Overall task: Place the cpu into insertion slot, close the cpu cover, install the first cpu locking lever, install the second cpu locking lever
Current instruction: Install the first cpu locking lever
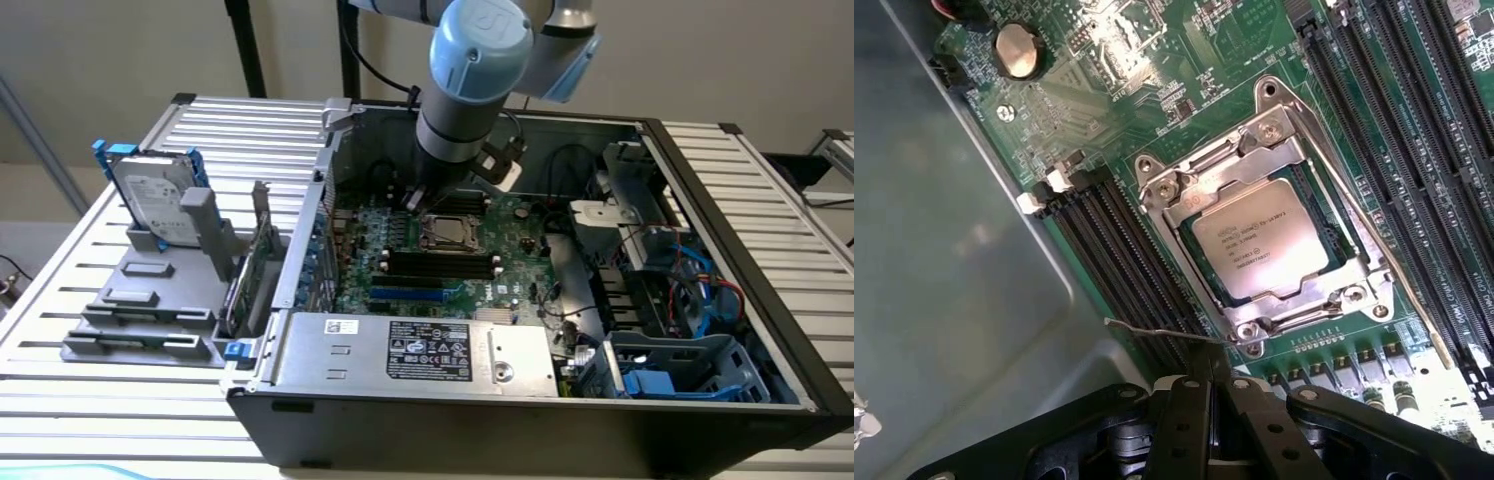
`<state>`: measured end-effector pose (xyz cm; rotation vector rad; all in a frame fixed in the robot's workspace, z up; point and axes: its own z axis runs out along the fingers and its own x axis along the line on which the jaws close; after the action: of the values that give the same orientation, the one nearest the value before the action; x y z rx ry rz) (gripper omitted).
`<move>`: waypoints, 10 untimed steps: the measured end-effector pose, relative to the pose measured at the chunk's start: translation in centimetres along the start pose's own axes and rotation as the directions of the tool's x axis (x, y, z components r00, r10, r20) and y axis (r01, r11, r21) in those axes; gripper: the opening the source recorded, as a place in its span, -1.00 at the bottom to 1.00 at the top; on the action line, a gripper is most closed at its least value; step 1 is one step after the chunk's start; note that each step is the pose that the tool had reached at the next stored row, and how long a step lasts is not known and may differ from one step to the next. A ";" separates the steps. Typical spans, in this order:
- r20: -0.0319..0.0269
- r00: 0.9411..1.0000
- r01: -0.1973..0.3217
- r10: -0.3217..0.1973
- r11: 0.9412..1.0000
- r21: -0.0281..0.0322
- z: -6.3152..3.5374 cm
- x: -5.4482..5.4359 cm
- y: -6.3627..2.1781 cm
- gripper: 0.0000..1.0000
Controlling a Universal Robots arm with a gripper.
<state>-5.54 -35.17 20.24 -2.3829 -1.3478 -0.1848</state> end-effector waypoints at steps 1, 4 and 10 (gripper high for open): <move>0.001 1.000 -0.001 0.001 1.000 0.001 0.05 0.0 -0.02 -0.79; 0.004 1.000 -0.002 0.002 1.000 0.004 0.19 0.3 -0.08 -0.79; 0.015 1.000 -0.005 0.005 1.000 0.001 0.23 0.5 0.29 -0.79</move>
<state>-5.04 -34.80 20.11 -2.3908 -1.3482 -0.1651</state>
